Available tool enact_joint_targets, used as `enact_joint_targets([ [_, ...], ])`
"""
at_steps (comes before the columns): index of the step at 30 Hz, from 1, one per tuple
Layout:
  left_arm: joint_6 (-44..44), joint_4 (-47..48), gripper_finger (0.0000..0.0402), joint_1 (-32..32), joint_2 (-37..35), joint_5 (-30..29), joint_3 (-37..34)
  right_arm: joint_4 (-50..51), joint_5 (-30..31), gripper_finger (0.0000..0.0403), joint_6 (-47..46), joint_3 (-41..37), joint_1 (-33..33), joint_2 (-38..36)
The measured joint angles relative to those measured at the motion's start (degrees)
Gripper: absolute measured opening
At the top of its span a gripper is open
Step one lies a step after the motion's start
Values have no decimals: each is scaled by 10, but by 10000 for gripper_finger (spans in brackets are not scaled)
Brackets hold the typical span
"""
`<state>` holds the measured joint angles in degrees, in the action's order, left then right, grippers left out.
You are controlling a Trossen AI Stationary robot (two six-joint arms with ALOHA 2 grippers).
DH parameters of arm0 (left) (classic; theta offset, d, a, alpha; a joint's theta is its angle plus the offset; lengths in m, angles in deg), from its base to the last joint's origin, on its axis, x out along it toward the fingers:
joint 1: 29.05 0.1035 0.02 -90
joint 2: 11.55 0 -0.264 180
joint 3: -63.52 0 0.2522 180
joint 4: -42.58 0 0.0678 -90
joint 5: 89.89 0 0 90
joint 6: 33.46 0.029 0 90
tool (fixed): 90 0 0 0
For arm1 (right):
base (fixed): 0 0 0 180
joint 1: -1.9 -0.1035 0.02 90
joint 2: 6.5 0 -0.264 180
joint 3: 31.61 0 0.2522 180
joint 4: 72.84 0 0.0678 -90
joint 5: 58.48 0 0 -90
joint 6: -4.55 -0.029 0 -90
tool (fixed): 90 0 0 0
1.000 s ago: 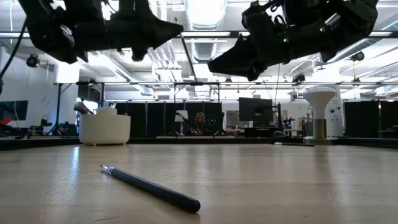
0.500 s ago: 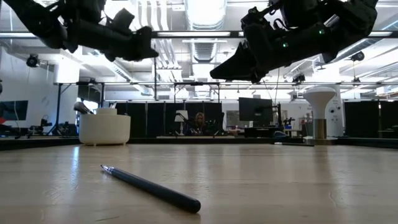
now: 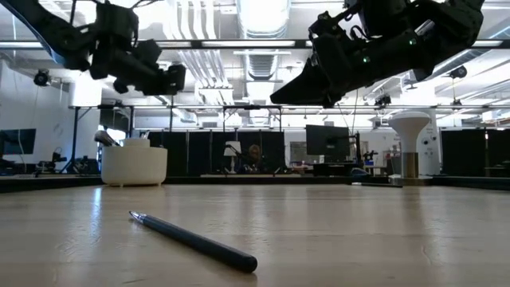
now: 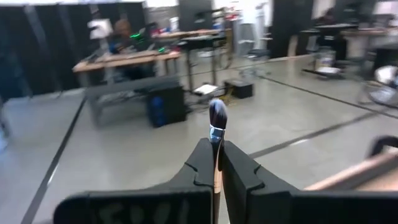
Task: Put items in baskets/containers
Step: Put the eyeshadow brush into the organizer
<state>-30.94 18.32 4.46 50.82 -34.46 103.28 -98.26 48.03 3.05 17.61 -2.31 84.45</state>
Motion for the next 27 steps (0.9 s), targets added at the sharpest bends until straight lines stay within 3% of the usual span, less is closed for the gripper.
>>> enact_joint_targets([
  [9,-101,76,7,88,1,-1,-1,0,0,43,0,0,0,0],
  [27,-166,71,14,130,57,41,-15,0,0,43,0,0,0,0],
])
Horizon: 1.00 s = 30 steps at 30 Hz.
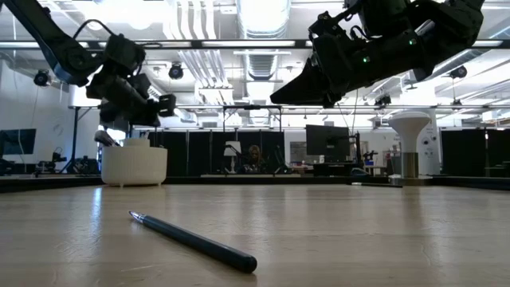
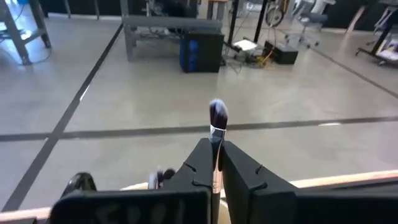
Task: Put items in baskets/containers
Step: Put the eyeshadow brush into the organizer, then put the foundation brush into the organizer
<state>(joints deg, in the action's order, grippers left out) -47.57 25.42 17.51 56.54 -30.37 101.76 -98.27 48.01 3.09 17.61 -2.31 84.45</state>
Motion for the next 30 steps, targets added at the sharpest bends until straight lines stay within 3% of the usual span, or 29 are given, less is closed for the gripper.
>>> enact_joint_targets([
  [10,-4,52,74,0,1,1,21,0,0,43,2,0,0,0],
  [17,19,117,78,-4,-73,17,37,1,0,43,0,0,0,0],
  [20,19,145,74,-14,-115,64,33,22,0,43,-1,0,0,-3],
  [23,20,150,63,-42,-144,121,16,72,0,43,-15,0,-1,-17],
  [26,25,117,43,-92,-157,139,-17,154,11,43,-51,0,-7,-47],
  [30,32,-17,10,-173,-143,142,-86,311,132,37,-130,0,-50,-91],
])
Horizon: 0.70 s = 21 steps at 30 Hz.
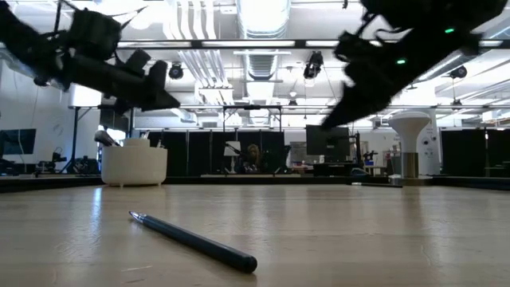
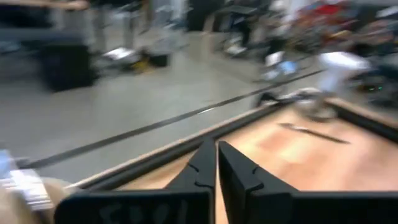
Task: Put items in baskets/containers
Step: Put the foundation brush into the organizer
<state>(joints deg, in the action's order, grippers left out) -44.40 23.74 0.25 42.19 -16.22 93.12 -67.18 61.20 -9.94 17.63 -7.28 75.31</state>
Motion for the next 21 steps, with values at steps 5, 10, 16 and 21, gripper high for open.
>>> enact_joint_targets([
  [5,10,-198,2,-89,49,15,-81,207,39,11,-186,0,-76,-61],
  [10,8,-281,0,-141,103,19,-114,373,39,8,-421,0,-178,-86],
  [16,8,-295,0,-160,155,19,-105,464,16,8,-615,9,-284,-76],
  [21,14,-299,0,-176,195,20,-83,538,-31,8,-719,58,-333,-47],
])
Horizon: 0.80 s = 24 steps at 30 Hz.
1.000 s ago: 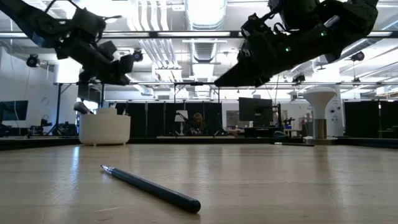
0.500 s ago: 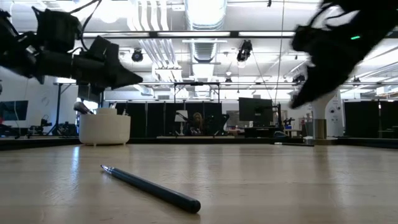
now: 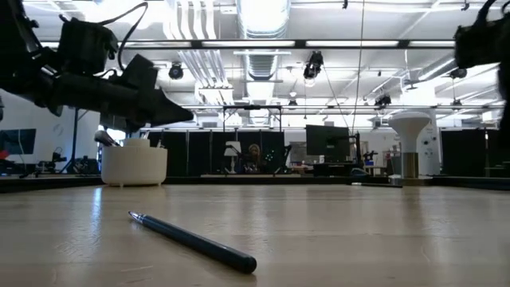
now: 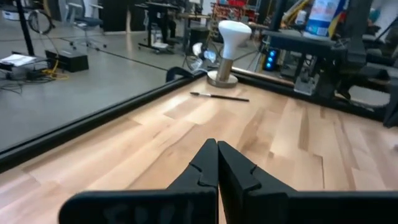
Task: Put items in baskets/containers
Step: Put the foundation brush into the organizer
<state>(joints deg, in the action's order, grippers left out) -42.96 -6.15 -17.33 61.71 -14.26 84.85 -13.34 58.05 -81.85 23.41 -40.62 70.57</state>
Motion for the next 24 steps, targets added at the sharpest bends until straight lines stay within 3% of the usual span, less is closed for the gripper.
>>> enact_joint_targets([
  [8,29,-48,0,-25,61,22,18,127,-108,9,-170,113,-50,69],
  [13,26,-61,0,-25,95,29,22,143,-183,31,-233,155,-59,115],
  [24,21,-61,0,-25,126,29,34,134,-219,105,-268,168,-60,212],
])
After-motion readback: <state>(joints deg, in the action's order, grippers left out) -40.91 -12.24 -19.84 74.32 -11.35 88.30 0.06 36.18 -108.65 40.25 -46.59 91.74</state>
